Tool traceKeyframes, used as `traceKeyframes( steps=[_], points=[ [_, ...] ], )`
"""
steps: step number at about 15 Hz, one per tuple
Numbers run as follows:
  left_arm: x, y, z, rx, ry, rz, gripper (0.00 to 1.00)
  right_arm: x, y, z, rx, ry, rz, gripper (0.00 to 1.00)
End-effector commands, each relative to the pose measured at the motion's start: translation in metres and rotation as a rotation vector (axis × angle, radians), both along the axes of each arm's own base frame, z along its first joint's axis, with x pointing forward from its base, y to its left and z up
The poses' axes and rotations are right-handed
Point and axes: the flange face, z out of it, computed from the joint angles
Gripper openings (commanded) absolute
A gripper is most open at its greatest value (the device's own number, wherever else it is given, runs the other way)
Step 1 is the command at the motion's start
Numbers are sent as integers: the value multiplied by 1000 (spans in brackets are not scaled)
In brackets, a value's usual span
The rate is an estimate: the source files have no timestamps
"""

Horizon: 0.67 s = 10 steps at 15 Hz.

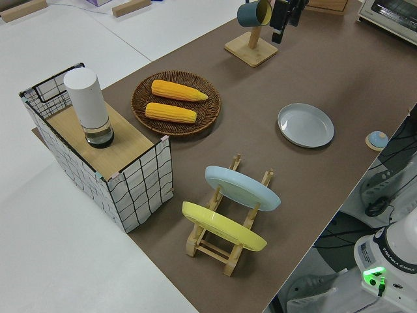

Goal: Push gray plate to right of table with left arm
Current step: 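Move the left gripper down beside the gray plate's near-left edge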

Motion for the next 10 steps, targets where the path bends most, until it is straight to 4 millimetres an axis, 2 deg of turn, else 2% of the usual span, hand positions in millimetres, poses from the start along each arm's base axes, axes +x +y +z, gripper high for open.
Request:
traceKeyframes(
  steps=[1,10],
  points=[
    [-6,-1,-11,-9,27,-8,998,-2,-3,4,3,4,-8,983],
    [-6,-1,-15,-10,35,-9,998,-2,-3,4,3,4,-8,983]
  ],
)
